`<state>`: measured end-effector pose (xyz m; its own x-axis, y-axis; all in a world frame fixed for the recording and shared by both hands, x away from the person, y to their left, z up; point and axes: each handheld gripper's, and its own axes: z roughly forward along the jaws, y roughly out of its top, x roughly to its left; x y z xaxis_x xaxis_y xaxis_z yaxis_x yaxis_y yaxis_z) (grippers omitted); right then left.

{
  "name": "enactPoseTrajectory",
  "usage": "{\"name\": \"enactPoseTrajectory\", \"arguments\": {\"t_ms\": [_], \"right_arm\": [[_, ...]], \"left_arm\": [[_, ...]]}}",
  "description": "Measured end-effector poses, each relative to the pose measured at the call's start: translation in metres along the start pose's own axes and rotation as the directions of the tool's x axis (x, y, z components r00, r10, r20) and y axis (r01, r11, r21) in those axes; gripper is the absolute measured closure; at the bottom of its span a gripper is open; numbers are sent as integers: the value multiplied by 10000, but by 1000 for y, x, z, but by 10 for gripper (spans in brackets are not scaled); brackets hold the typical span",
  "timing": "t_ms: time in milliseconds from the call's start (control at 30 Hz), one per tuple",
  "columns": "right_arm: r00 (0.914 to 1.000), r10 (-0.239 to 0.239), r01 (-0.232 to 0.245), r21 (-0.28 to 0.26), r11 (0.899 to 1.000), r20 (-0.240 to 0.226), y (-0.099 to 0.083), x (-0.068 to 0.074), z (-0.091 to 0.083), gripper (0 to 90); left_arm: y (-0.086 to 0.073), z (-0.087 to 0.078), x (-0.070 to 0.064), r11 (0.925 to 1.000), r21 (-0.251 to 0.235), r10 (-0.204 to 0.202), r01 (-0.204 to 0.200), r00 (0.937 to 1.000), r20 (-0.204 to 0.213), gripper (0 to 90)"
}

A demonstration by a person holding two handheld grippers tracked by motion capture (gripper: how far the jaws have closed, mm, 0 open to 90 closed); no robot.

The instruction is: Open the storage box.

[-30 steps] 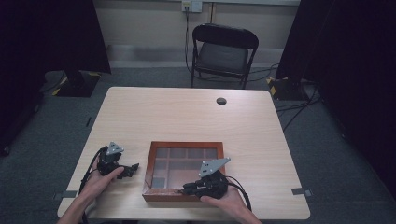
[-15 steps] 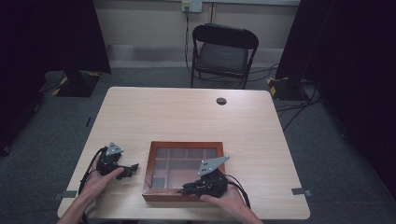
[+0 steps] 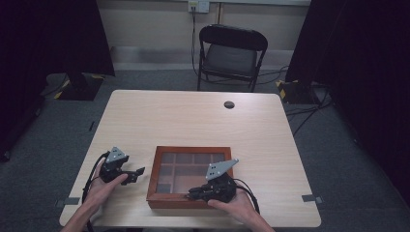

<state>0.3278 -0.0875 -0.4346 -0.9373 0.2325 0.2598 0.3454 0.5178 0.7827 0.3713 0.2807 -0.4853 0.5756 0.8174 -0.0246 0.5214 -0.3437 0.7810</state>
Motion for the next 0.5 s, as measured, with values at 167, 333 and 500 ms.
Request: {"name": "enactPoseTrajectory", "arguments": {"t_ms": [167,333,500], "right_arm": [[10000,39,-39,159,9999,-5,4,0,0,827],[9999,61,-60,93,9999,-100,8,0,-4,829],[9998,120,-118,87,9999,-154,13,-1,-7,829]], "left_arm": [[2,-5,-5,9995,-314,31,-13,9985,553,172],[4,-7,-10,9987,-501,170,-125,9957,907,171],[7,-11,-11,9965,-836,62,52,9906,1364,170]]}}
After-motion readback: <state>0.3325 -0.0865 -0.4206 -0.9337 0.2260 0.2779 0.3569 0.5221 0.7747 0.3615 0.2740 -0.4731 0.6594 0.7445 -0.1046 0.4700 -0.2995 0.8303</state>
